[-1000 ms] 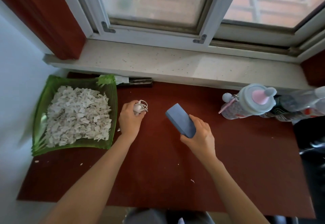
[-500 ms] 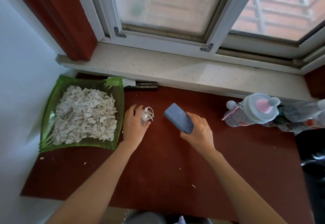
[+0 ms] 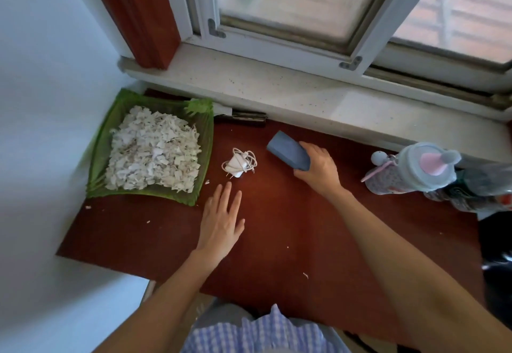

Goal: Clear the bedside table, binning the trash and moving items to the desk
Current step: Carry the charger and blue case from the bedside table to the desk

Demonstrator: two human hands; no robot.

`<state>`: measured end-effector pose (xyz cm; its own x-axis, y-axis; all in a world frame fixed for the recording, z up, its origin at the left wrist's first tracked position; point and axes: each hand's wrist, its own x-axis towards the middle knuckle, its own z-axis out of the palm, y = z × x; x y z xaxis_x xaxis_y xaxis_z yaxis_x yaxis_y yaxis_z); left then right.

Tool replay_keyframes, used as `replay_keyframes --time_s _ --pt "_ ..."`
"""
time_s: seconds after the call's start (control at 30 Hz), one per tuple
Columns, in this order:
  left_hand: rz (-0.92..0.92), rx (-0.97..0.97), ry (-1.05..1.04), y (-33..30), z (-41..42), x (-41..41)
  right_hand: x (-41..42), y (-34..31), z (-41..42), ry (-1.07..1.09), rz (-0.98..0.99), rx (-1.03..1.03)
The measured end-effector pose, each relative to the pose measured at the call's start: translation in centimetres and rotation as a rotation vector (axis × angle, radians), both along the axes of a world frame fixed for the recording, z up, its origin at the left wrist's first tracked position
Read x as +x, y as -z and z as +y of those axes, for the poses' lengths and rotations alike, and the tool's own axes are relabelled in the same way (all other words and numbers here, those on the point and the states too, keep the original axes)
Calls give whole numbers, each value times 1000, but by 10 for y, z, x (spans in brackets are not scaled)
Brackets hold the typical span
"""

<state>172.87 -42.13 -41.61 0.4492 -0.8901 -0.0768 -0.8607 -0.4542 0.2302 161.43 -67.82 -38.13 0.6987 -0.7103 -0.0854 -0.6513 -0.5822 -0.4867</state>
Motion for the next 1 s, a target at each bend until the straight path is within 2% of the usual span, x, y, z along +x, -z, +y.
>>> replay_keyframes --time_s 0.2,0.57,0.8,0.9,1.0 --pt "-19 87 14 11 15 -5 18 12 -21 -104 69 -17" --pt "-53 42 32 14 17 -1 37 18 -47 -255 121 28" --pt "-60 40 34 15 17 0 43 22 -54 -244 210 93" --pt "-79 41 54 15 17 1 41 19 -51 -186 148 110" --pt "-97 63 76 15 17 2 32 17 -37 -108 35 27"
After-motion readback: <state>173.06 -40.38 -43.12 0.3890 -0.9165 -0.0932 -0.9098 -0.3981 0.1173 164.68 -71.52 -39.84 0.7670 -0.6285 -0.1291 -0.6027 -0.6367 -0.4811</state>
